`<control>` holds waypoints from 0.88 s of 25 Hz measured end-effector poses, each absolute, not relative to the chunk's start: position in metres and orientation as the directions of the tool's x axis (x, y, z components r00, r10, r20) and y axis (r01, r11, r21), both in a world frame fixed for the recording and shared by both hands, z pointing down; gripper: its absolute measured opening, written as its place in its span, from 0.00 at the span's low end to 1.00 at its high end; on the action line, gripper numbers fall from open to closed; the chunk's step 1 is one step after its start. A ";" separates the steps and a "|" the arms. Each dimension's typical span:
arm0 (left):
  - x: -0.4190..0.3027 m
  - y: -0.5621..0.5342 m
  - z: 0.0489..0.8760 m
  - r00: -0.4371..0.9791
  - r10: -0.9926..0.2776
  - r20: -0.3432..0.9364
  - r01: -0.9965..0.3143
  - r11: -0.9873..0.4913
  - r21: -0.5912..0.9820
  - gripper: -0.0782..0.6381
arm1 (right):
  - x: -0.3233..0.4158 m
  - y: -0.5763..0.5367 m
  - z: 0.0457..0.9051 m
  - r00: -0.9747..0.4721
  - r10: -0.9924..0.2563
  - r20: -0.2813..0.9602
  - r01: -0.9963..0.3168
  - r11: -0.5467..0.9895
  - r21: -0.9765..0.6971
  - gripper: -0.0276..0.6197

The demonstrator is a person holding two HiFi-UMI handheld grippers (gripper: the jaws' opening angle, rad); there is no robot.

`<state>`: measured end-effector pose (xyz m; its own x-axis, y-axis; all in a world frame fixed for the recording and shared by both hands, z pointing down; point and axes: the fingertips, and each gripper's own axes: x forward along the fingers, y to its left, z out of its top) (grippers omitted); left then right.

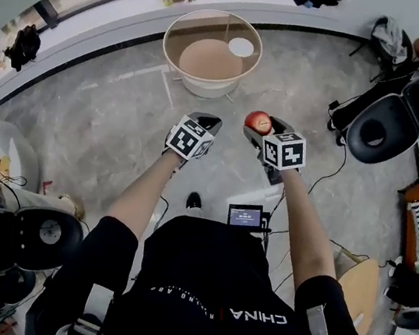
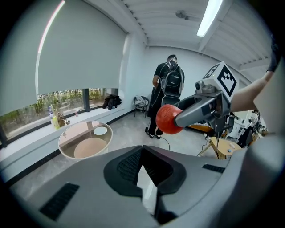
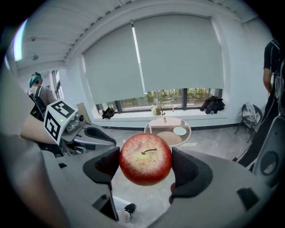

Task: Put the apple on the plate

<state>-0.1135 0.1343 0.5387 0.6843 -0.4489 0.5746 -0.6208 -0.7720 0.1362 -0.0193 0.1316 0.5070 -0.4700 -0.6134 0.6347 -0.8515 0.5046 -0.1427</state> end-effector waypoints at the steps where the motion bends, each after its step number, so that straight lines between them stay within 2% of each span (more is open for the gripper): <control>1: -0.121 0.116 0.542 0.682 -0.446 0.580 -0.623 -0.770 0.141 0.13 | -0.027 0.116 0.510 -0.472 -0.605 0.641 -0.848 0.509 -0.144 0.59; 4: -0.129 0.069 0.550 0.684 -0.424 0.593 -0.610 -0.779 0.146 0.13 | -0.038 0.073 0.524 -0.470 -0.565 0.678 -0.826 0.553 -0.112 0.59; 10: -0.120 -0.053 0.578 0.668 -0.419 0.614 -0.621 -0.769 0.151 0.13 | -0.039 -0.060 0.546 -0.525 -0.549 0.651 -0.811 0.555 -0.187 0.59; 16: -0.105 -0.171 0.584 0.644 -0.454 0.616 -0.657 -0.741 0.141 0.13 | -0.030 -0.186 0.559 -0.551 -0.523 0.650 -0.780 0.601 -0.177 0.59; 22: -0.056 -0.329 0.571 0.614 -0.512 0.601 -0.733 -0.652 0.193 0.13 | 0.017 -0.346 0.554 -0.581 -0.495 0.646 -0.745 0.643 -0.177 0.59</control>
